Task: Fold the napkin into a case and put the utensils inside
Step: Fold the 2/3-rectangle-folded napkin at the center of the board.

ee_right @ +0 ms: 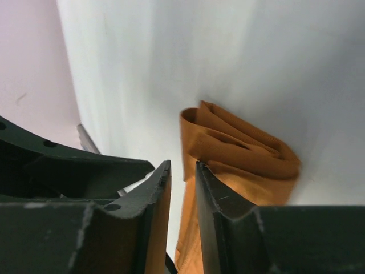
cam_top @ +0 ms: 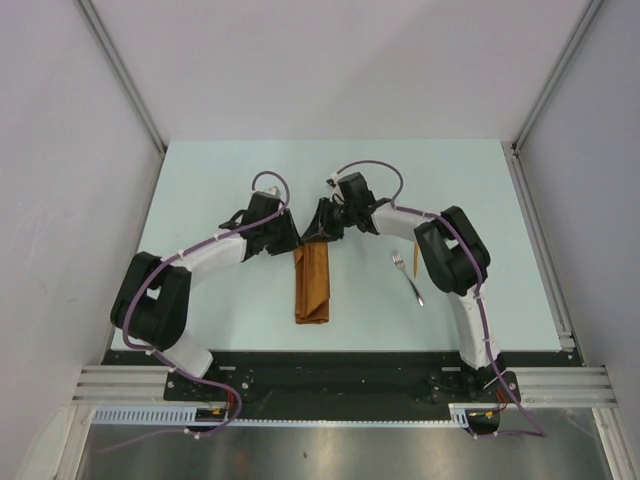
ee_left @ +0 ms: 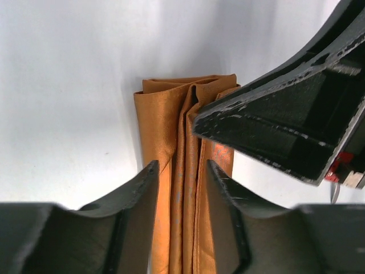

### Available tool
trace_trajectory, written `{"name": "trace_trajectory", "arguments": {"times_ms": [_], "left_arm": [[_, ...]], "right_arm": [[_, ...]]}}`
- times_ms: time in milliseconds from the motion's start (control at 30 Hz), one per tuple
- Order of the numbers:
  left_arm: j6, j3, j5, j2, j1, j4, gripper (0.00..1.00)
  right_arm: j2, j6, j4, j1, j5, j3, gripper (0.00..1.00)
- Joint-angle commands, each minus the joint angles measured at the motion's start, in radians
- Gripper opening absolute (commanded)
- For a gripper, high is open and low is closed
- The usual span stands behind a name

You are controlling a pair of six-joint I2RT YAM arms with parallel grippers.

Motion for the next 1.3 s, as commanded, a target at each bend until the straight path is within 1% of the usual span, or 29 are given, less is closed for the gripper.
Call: {"name": "trace_trajectory", "arguments": {"times_ms": [0,33,100,133,200,233,300,433,467,533,567,600,667,900,1000,1033,1100,1200,1267], "left_arm": [[0.030,0.033,-0.020,-0.016,-0.032,0.030,0.48],[0.035,0.048,-0.037,0.003,-0.040,0.022,0.49],[0.046,0.092,-0.069,0.030,-0.061,0.005,0.53],[0.052,0.109,-0.085,0.055,-0.067,-0.004,0.53],[0.066,0.169,-0.126,0.093,-0.084,-0.021,0.54],[0.070,0.194,-0.148,0.113,-0.090,-0.053,0.54],[0.084,0.263,-0.172,0.170,-0.107,-0.079,0.53],[0.101,0.330,-0.252,0.228,-0.129,-0.130,0.53],[0.112,0.344,-0.275,0.236,-0.135,-0.139,0.51],[0.121,0.352,-0.295,0.244,-0.139,-0.145,0.43],[0.124,0.359,-0.294,0.248,-0.144,-0.150,0.37],[0.124,0.363,-0.281,0.250,-0.144,-0.144,0.35],[0.129,0.358,-0.245,0.251,-0.147,-0.125,0.28],[0.112,0.353,-0.249,0.258,-0.149,-0.150,0.29],[0.104,0.343,-0.246,0.256,-0.147,-0.153,0.33],[0.104,0.341,-0.234,0.262,-0.149,-0.147,0.36],[0.103,0.337,-0.214,0.268,-0.149,-0.140,0.38],[0.093,0.338,-0.186,0.280,-0.147,-0.139,0.37],[0.093,0.338,-0.178,0.285,-0.147,-0.139,0.35]], "right_arm": [[-0.149,-0.098,-0.175,-0.037,0.114,0.037,0.31],[-0.166,-0.115,-0.203,-0.043,0.134,0.040,0.38],[-0.200,-0.158,-0.275,-0.065,0.192,0.037,0.44],[-0.212,-0.173,-0.284,-0.073,0.205,0.032,0.52],[-0.232,-0.200,-0.318,-0.089,0.243,0.006,0.55],[-0.254,-0.210,-0.321,-0.094,0.254,-0.008,0.59],[-0.274,-0.227,-0.319,-0.100,0.259,-0.051,0.62],[-0.315,-0.239,-0.307,-0.111,0.248,-0.109,0.62],[-0.323,-0.239,-0.303,-0.109,0.246,-0.126,0.62],[-0.334,-0.241,-0.264,-0.094,0.240,-0.160,0.61],[-0.331,-0.239,-0.263,-0.090,0.242,-0.166,0.61],[-0.328,-0.239,-0.260,-0.085,0.242,-0.172,0.61],[-0.317,-0.234,-0.252,-0.074,0.236,-0.183,0.60],[-0.334,-0.231,-0.221,-0.062,0.229,-0.230,0.59],[-0.334,-0.231,-0.215,-0.059,0.222,-0.241,0.59],[-0.334,-0.233,-0.214,-0.057,0.222,-0.243,0.59],[-0.334,-0.231,-0.212,-0.054,0.222,-0.246,0.59],[-0.338,-0.233,-0.209,-0.051,0.223,-0.247,0.59],[-0.340,-0.234,-0.212,-0.053,0.225,-0.247,0.59]]}}
